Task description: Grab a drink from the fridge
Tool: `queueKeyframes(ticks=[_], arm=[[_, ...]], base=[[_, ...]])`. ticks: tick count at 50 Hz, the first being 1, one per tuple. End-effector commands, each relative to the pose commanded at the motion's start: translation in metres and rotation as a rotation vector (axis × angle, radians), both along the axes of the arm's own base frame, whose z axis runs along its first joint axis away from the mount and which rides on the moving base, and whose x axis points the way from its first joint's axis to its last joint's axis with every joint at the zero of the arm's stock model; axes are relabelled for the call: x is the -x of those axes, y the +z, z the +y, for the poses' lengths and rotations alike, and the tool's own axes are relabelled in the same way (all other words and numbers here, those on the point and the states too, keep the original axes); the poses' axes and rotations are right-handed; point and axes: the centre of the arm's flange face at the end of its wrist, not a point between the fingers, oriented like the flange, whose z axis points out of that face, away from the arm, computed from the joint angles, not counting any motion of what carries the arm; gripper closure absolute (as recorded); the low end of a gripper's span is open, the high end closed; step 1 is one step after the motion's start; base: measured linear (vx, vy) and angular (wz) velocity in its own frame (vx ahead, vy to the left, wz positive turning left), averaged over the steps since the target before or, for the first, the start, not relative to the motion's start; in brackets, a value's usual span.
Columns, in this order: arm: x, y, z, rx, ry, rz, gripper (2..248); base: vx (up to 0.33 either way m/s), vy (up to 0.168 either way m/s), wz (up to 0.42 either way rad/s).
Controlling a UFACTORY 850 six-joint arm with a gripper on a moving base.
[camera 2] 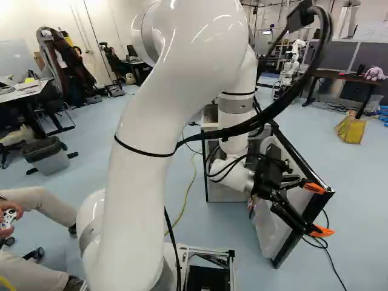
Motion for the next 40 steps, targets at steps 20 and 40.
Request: queueKeyframes(ticks=[20, 40], arm=[[-0.002, -0.004, -0.044, 0.033, -0.068, -0.032, 3], [0.007, -0.004, -0.052, 0.035, -0.093, -0.034, 3]], base=[[0.0, 0.0, 0.0], [0.0, 0.0, 0.0]])
